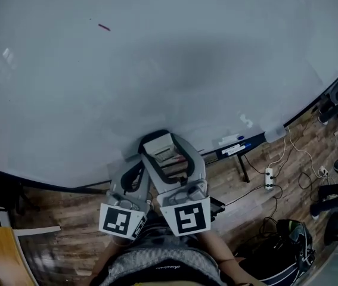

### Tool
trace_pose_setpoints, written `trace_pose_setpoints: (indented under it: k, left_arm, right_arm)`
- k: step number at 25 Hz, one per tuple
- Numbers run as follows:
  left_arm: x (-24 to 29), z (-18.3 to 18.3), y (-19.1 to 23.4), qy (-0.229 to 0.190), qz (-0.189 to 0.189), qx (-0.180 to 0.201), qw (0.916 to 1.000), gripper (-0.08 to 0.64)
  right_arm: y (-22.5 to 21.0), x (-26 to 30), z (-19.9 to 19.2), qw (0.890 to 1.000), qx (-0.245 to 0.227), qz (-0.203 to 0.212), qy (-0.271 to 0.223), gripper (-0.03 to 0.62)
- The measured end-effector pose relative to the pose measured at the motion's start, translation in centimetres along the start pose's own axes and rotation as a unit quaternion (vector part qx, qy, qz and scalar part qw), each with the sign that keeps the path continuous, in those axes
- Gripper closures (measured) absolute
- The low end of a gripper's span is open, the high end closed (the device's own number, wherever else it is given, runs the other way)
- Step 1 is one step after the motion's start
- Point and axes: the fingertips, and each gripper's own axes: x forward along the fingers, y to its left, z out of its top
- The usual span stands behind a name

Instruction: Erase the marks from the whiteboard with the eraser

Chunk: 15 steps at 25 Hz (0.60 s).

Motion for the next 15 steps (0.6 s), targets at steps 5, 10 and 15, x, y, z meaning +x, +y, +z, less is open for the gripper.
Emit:
trace_pose_setpoints:
  k: [5,10,15]
  left_arm:
    - [2.2,-0.2,-1.8,0.007,0.008,0.004,0.9999,0.561]
    - [3.1,-0.3,-3.3,0.010,0.013,0.003,0.9999,0.561]
    - [4.4,-0.5,-5.0,0.011,0.017,0.001,0.9998,0.561]
  right_arm:
    - [-3.4,-0.6,-0.4,1.000,-0.002,0.002,-0.001,0.325]
    - [-6.3,-1.6,-0.2,1.000,0.011,-0.008,-0.009,0.325]
    - [-10.1,-2.9,-0.8,1.000,0.006,-0.019,-0.002,0.325]
